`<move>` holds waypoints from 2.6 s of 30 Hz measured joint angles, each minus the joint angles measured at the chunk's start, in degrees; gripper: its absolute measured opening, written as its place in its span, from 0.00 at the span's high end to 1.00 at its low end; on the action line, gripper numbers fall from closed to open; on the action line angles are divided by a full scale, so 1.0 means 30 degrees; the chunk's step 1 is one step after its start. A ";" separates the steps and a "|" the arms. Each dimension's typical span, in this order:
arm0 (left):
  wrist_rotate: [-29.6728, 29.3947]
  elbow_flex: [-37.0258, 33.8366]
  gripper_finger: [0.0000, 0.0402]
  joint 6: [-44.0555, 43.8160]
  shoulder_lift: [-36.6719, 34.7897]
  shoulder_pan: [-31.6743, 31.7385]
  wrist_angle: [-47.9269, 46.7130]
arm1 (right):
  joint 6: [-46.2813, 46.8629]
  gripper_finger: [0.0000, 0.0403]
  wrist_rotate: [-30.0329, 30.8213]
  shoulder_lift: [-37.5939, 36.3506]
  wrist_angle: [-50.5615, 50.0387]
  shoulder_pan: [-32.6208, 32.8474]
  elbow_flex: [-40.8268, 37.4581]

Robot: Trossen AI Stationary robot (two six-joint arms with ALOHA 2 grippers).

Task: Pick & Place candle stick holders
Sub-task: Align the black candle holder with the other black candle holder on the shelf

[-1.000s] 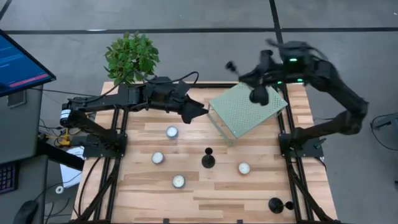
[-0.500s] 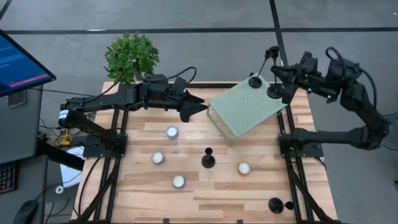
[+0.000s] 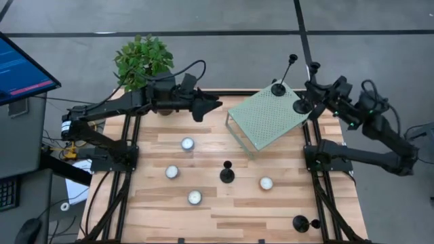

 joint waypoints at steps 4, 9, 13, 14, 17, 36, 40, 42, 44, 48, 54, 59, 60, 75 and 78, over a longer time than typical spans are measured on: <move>0.0017 0.0000 0.45 0.0000 -0.0023 0.0352 0.0124 | -0.0029 1.00 0.0929 -0.1557 0.1843 -0.0007 -0.2881; 0.0019 0.0000 0.46 0.0002 -0.0029 0.0957 0.0385 | -0.0158 1.00 0.2213 -0.3066 0.3912 0.0002 -0.6006; -0.0006 0.0000 0.46 0.0278 -0.0029 0.1510 0.0580 | -0.0726 0.99 0.3613 -0.3972 0.5291 -0.0021 -0.7570; -0.0005 0.0000 0.46 0.0402 -0.0029 0.1653 0.0595 | -0.0829 0.99 0.3759 -0.4226 0.5483 -0.0015 -0.7769; 0.0010 0.0000 0.47 0.0503 -0.0029 0.2006 0.0711 | -0.1135 1.00 0.3999 -0.4838 0.5487 -0.0070 -0.7941; 0.0025 0.0000 0.47 0.0510 -0.0029 0.3607 0.1463 | -0.1529 1.00 0.3886 -0.7297 0.6410 -0.2069 -1.0018; 0.0025 0.0000 0.47 0.1100 -0.0029 0.3615 0.1563 | -0.1526 1.00 0.3360 -0.7304 0.6531 -0.2476 -1.0330; 0.0025 0.0000 0.47 0.1302 -0.0029 0.3615 0.1648 | -0.1346 1.00 0.3267 -0.7282 0.6507 -0.2712 -1.0534; 0.0029 0.0000 0.47 0.1345 -0.0045 0.3615 0.1683 | -0.1209 1.00 0.2816 -0.7297 0.6548 -0.2950 -1.0572; 0.0111 0.0000 0.47 0.1348 -0.0127 0.3615 0.1739 | -0.1288 1.00 0.2232 -0.7297 0.6522 -0.3370 -1.0579; 0.0245 -0.0007 0.47 0.1308 -0.0315 0.3811 0.1797 | -0.1075 1.00 0.1621 -0.7297 0.5721 -0.4264 -1.0586; 0.0245 -0.0007 0.47 0.1189 -0.0386 0.4178 0.1804 | -0.0575 1.00 0.0295 -0.7297 0.5242 -0.5275 -1.0594; 0.0248 -0.0007 0.47 0.1122 -0.0386 0.4262 0.1797 | -0.0572 1.00 -0.0042 -0.7297 0.5307 -0.5484 -1.0594; 0.2547 -0.0007 0.47 0.0772 -0.0466 0.5544 0.1811 | 0.0496 1.00 -0.5295 -0.7297 0.5344 -0.9327 -1.0594; 0.2950 -0.0007 0.47 0.0772 -0.0459 0.5781 0.1804 | 0.0460 1.00 -0.6045 -0.7247 0.5200 -1.0182 -1.0594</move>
